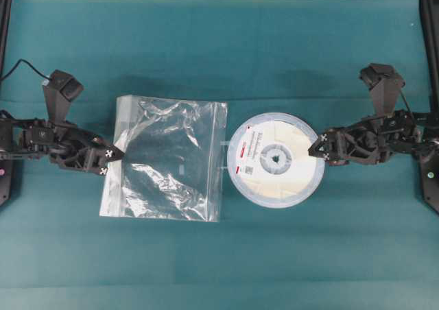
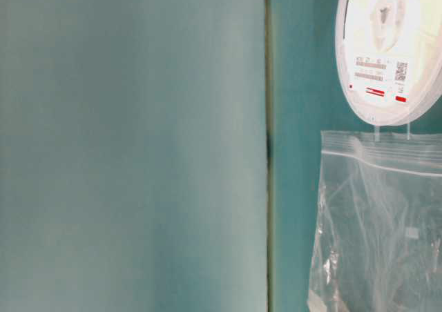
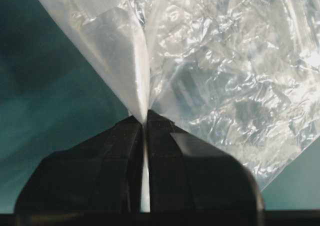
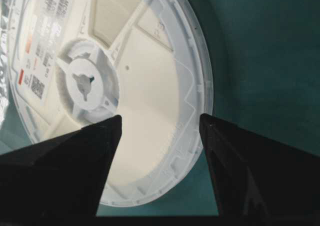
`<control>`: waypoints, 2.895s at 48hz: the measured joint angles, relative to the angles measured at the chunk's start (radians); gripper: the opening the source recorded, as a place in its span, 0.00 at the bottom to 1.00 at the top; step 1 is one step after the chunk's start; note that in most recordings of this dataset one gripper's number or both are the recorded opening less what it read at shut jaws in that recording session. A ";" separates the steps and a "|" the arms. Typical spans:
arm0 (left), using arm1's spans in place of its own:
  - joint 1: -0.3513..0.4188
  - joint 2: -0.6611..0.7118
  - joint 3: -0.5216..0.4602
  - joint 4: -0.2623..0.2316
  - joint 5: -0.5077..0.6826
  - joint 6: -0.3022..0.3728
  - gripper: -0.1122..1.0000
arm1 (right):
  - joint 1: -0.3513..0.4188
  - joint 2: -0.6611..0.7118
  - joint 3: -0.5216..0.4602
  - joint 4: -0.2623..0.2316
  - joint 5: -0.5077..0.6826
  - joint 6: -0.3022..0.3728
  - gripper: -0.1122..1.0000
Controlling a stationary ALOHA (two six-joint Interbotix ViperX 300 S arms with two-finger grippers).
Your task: Take out the reel from the clear zip bag.
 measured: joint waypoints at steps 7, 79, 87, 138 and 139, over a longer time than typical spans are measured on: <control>0.000 0.000 -0.005 0.000 0.017 0.000 0.12 | 0.000 -0.002 0.000 -0.003 0.000 0.002 0.82; 0.000 -0.259 -0.025 0.000 0.267 0.026 0.88 | 0.011 -0.201 -0.003 -0.078 0.020 -0.034 0.82; 0.000 -0.393 -0.025 0.000 0.321 0.075 0.88 | 0.011 -0.238 -0.005 -0.086 0.052 -0.074 0.82; -0.118 -0.762 -0.008 0.003 0.466 0.495 0.88 | 0.037 -0.546 -0.020 -0.172 0.167 -0.623 0.82; -0.118 -0.767 -0.008 0.003 0.468 0.511 0.88 | 0.037 -0.554 -0.020 -0.173 0.172 -0.627 0.82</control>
